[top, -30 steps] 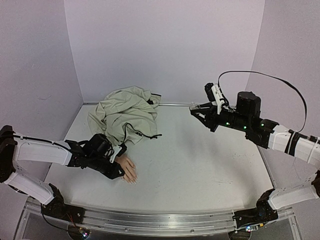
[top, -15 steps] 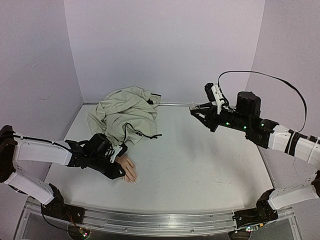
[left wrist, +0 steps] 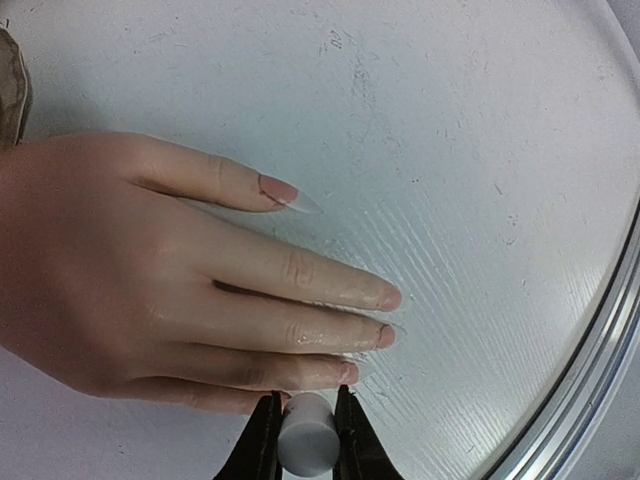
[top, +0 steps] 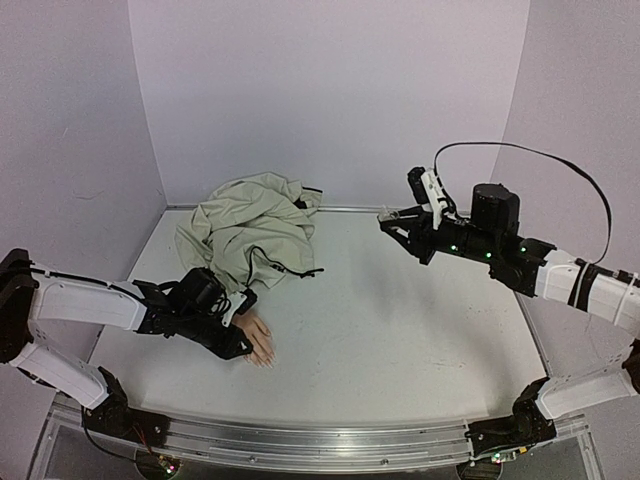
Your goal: Paint the nails
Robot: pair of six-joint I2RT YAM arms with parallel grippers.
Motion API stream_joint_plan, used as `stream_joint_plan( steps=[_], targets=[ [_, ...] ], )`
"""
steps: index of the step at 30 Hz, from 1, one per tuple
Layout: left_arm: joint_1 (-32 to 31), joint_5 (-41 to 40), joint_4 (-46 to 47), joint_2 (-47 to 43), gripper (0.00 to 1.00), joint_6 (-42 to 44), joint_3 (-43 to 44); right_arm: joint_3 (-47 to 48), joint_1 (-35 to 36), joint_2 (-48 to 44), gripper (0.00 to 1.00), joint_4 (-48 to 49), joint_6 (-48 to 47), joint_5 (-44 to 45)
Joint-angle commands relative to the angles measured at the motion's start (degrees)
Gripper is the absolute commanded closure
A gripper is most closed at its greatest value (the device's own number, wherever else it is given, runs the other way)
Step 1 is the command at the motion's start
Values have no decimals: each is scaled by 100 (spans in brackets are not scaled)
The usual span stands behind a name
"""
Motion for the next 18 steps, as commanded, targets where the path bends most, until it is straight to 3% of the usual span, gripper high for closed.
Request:
stream_joint_plan(
  steps=[1, 18],
  targets=[
    [21, 181, 215, -4, 100, 131, 193, 148, 11, -14, 100, 344, 6, -128],
    [20, -339, -57, -848, 100, -255, -85, 161, 16, 5, 100, 344, 9, -158]
  ],
)
